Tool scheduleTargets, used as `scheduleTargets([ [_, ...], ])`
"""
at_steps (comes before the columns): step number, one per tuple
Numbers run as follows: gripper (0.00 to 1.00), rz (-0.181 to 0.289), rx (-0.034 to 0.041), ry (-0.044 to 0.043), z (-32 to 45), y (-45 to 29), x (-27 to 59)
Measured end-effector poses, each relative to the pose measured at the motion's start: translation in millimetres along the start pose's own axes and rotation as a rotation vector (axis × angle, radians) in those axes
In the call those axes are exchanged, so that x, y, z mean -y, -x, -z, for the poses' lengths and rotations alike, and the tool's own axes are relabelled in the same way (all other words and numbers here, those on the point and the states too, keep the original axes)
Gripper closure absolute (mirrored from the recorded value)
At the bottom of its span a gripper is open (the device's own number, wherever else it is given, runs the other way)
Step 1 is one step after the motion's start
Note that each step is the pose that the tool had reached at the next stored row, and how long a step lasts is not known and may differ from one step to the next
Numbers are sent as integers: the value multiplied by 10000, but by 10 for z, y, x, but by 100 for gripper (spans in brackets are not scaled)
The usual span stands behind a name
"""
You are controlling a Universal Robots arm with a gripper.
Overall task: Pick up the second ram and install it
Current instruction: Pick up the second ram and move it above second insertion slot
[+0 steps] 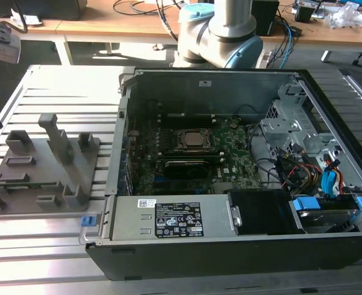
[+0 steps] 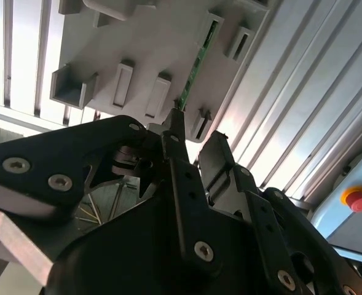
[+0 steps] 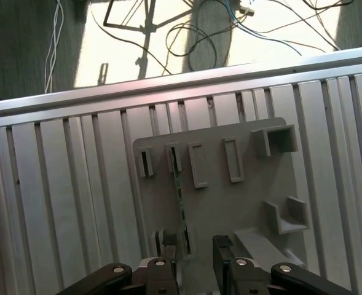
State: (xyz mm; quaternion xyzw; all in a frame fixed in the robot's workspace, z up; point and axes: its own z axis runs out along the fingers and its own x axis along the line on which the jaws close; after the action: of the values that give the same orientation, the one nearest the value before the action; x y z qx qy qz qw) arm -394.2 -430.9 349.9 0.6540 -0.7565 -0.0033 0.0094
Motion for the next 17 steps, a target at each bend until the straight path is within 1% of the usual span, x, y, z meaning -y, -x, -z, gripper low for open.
scheduleTargets([
  [10, 63, 0, -3, 1, -80, 1, 1],
  [17, 63, 0, -2, 0, -120, 1, 2],
])
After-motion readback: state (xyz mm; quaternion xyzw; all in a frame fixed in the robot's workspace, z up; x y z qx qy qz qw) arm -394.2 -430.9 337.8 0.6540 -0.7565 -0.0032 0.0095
